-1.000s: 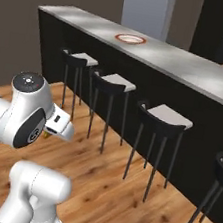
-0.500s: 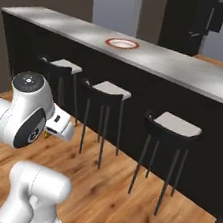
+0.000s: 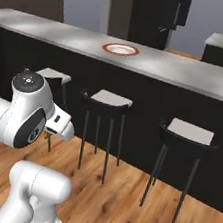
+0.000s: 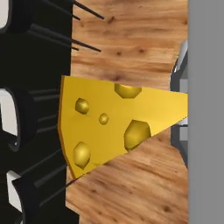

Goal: Take the cheese, steak, and avocado from the fridge and place them on the plate on the dining counter to create an appetizer plate.

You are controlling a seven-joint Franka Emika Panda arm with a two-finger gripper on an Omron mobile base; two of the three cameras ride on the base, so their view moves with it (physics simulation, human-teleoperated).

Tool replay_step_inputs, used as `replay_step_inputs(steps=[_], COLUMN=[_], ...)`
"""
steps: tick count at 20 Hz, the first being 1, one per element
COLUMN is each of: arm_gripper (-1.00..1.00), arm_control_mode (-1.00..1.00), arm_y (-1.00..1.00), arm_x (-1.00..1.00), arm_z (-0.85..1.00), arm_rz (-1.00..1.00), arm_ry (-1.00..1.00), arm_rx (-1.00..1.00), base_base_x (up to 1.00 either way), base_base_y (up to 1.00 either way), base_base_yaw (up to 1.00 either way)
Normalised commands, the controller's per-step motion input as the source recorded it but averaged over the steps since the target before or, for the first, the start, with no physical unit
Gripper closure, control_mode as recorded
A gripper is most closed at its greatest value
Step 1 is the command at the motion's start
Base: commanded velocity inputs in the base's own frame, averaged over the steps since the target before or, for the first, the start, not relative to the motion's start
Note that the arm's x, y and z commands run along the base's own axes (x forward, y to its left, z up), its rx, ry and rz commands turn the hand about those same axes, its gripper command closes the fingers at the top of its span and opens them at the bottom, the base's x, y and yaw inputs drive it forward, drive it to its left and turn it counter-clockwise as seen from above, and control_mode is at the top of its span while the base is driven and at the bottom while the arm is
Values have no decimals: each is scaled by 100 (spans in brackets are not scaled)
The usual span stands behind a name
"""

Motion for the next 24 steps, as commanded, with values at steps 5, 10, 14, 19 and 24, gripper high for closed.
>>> replay_step_inputs(steps=[5, 10, 14, 19, 24], arm_gripper=[100, 100, 100, 100, 100], arm_control_mode=[100, 100, 100, 100, 100], arm_y=[0, 0, 0, 0, 0], arm_x=[0, 0, 0, 0, 0], arm_z=[0, 0, 0, 0, 0], arm_rz=[0, 0, 0, 0, 0], arm_ry=[0, 0, 0, 0, 0], arm_rx=[0, 0, 0, 0, 0], base_base_x=[76, 81, 95, 94, 78], base_base_y=[100, 100, 83, 54, 28], base_base_yaw=[-38, -37, -35, -30, -23])
